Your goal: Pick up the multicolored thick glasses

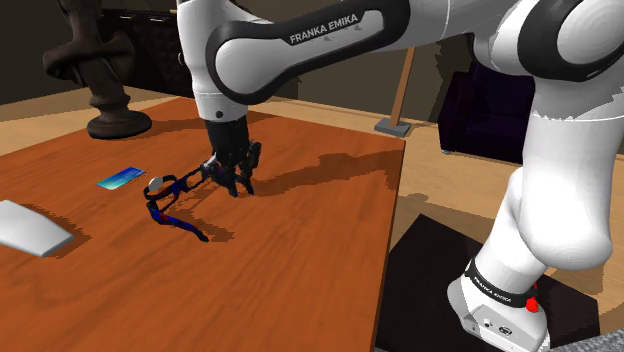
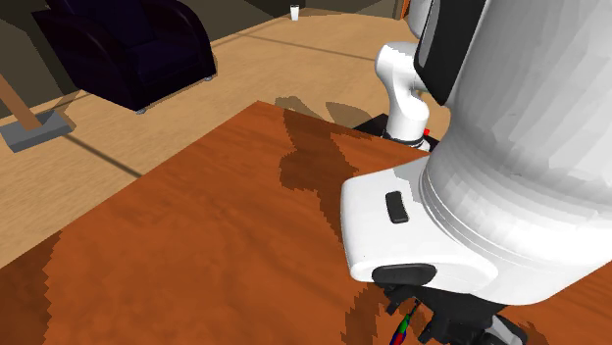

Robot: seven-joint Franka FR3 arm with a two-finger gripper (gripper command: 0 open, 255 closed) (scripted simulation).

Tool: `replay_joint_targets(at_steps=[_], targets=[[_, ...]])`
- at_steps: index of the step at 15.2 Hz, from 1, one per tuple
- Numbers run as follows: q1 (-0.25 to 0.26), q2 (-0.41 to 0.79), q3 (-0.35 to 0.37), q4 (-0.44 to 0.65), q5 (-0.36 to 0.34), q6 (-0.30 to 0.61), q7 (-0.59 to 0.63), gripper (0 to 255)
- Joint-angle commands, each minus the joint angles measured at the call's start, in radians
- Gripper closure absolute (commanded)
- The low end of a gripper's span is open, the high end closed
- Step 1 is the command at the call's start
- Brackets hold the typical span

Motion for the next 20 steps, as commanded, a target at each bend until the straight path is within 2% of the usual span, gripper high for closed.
replay_joint_targets(at_steps=[1, 8, 20], targets=[[-0.001, 0.002, -0.002, -0.003, -0.001, 0.0, 0.0, 255], [-0.001, 0.003, -0.001, -0.002, -0.002, 0.0, 0.001, 255], [0.003, -0.011, 0.003, 0.141, 0.005, -0.156, -0.003, 255]])
